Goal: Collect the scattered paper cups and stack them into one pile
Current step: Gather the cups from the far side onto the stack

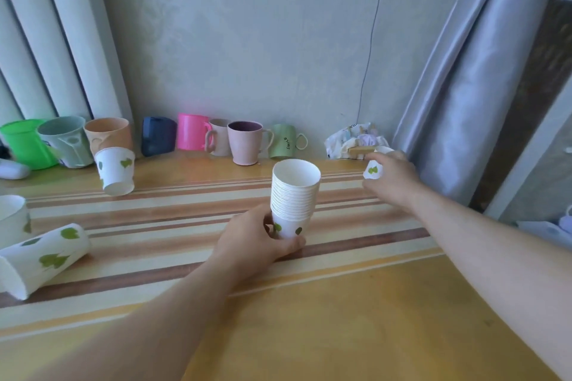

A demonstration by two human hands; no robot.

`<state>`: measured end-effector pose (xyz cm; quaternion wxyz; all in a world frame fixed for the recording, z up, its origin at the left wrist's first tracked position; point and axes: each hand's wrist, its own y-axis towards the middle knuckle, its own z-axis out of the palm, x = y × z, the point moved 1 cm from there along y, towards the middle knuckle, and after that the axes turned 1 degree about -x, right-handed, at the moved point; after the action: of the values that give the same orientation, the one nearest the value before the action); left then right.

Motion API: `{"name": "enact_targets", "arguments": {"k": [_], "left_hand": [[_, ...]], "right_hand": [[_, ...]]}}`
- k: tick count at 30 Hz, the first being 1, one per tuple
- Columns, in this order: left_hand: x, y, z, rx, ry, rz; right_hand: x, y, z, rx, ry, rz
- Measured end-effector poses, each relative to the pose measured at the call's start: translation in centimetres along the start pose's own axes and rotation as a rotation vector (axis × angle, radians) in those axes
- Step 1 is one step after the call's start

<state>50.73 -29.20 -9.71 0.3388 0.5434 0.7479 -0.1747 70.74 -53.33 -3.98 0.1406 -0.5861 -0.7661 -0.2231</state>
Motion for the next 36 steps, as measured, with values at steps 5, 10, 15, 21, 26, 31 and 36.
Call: {"name": "enact_targets", "arguments": {"k": [5, 10, 15, 21, 26, 31, 36], "left_hand": [[0.5, 0.4, 0.5, 0.005, 0.041, 0.037], [0.5, 0.8, 0.4, -0.012, 0.05, 0.039], [-0.1, 0.2, 0.3, 0.001, 0.039, 0.007], [-1.1, -0.3, 0.1, -0.005, 0.029, -0.04], [-1.5, -1.8, -0.7, 0.048, -0.007, -0.062], [-0.3, -6.0, -3.0, 0.106, -0.033, -0.101], [2.1, -10.5, -6.7, 0.004, 0.04, -0.129]], "right_hand": [[-3.8, 6.0, 0.6, -0.03, -0.282, 0.081], [-4.3, 10.2, 1.5, 0.034, -0.25, 0.084], [-4.2, 9.5, 0.4, -0.103, -0.168, -0.014], [-5.3, 5.0, -2.4, 0.068, -0.33, 0.106], [-6.6, -1.7, -3.8, 0.13, 0.052, 0.286], [-0.8, -8.3, -2.0, 0.277, 0.852, 0.316], [12.1, -14.0, -2.3, 0.423, 1.261, 0.023]]}}
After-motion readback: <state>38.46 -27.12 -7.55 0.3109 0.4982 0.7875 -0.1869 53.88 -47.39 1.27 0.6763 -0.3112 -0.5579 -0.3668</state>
